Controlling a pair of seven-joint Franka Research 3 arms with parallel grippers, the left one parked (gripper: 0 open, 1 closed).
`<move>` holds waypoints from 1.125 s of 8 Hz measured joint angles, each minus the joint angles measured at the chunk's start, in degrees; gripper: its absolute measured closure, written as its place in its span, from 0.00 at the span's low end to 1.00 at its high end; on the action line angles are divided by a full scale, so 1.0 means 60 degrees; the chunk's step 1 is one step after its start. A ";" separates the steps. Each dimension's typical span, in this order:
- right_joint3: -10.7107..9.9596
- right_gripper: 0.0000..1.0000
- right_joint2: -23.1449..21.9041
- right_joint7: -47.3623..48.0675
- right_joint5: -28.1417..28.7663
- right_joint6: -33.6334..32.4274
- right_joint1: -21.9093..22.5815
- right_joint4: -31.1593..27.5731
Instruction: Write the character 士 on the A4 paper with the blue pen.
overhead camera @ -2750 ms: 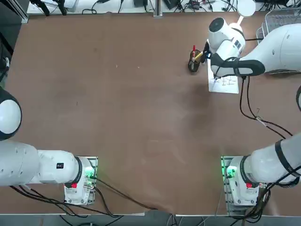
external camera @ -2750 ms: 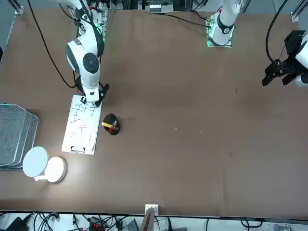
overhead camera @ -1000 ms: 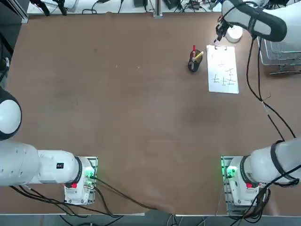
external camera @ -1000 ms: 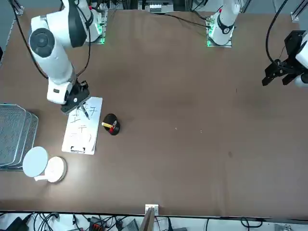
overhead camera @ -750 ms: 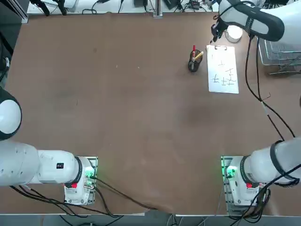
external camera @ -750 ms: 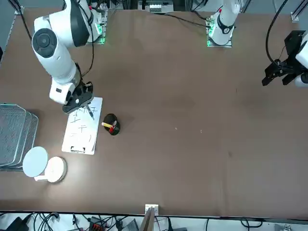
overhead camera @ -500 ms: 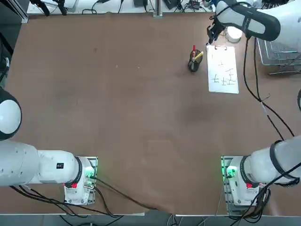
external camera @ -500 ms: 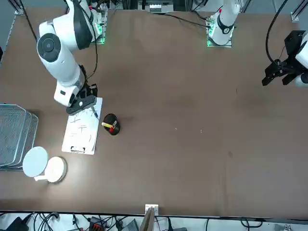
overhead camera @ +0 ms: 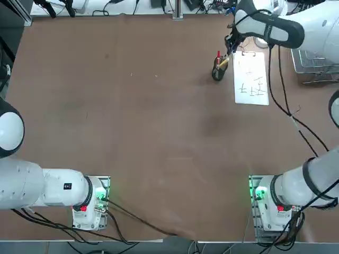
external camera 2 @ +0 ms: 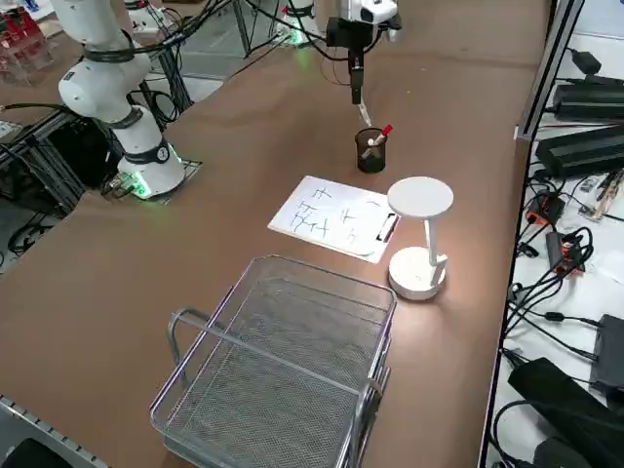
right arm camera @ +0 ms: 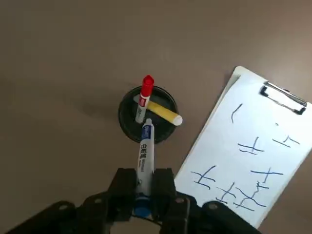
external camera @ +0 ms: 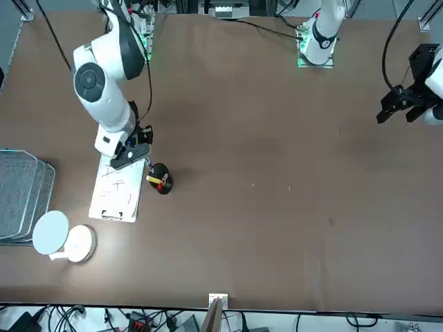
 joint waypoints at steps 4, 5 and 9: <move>-0.0001 0.79 0.0532 0.0200 0.0000 0.0391 0.0046 -0.0251; -0.0003 0.79 0.0594 0.0203 0.0000 0.0458 0.0046 -0.0324; -0.0010 0.79 0.0670 0.0206 -0.0014 0.1372 0.0047 -0.0855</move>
